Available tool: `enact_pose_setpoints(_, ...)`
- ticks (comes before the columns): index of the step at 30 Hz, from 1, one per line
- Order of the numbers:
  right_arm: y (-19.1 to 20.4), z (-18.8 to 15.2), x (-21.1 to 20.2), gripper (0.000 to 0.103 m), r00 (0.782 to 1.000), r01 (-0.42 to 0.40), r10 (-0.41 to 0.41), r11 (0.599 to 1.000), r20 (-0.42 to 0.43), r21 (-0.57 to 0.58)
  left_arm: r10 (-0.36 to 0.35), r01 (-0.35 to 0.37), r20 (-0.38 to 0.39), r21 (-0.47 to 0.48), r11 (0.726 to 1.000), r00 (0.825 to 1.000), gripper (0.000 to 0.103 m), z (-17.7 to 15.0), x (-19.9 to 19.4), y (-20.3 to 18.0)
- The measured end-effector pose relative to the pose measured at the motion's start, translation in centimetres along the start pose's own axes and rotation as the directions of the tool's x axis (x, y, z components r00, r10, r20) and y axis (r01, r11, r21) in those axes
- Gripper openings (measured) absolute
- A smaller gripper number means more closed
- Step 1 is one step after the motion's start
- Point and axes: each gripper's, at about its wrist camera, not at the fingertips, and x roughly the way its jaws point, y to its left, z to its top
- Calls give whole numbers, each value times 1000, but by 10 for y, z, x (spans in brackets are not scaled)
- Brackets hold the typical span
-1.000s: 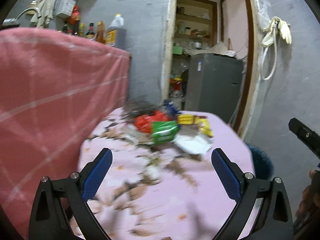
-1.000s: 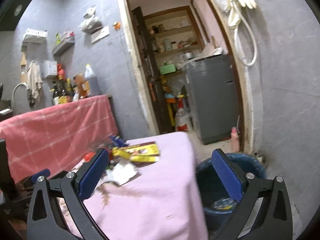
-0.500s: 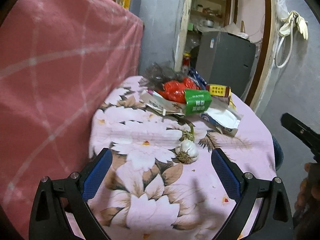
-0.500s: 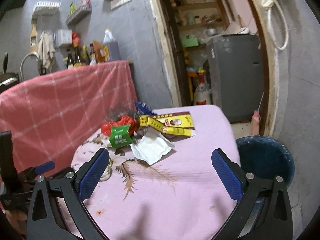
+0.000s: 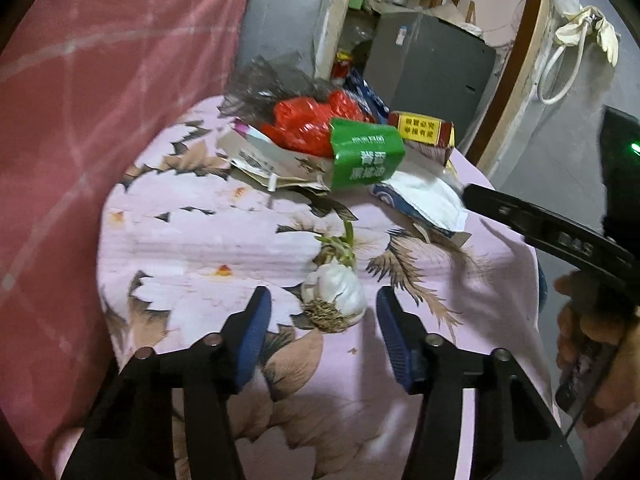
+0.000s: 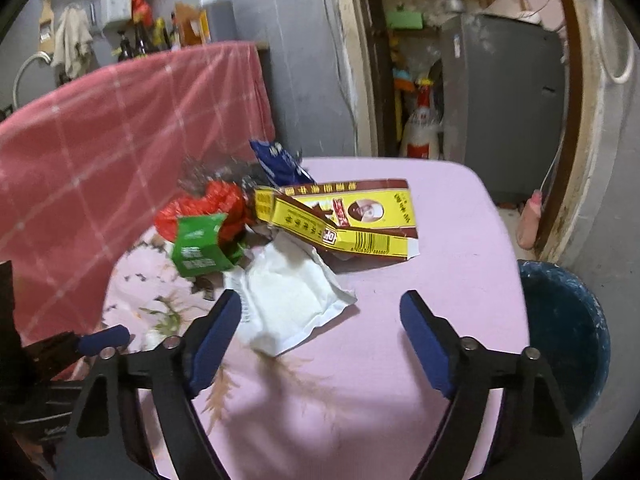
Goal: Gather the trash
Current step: 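Close the left gripper on the garlic bulb while the right gripper grasps the white tissue, then carry the garlic with the left gripper while the right gripper carries the tissue to the bin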
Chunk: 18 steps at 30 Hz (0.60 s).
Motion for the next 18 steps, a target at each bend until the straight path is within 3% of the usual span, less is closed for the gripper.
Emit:
enact_pose_setpoints(4, -5, 8, 21, 76, 998, -24, 24, 1000, -62, 5, -14, 14, -17, -5, 1000, 1000, 40, 4, 5, -1)
enact_pose_setpoints(6, -5, 11, 29, 70, 996, -41, 41, 999, -84, 5, -21, 21, -29, -13, 1000, 999, 33, 6, 8, 0)
enact_pose_setpoints(10, -6, 15, 42, 49, 991, -59, 58, 998, -124, 1, -25, 24, -37, -24, 999, 999, 31, 7, 10, 1)
enact_pose_setpoints(18, -11, 8, 32, 21, 988, -104, 106, 994, -111, 28, -24, 23, -29, -34, 999, 999, 29, 6, 7, 0)
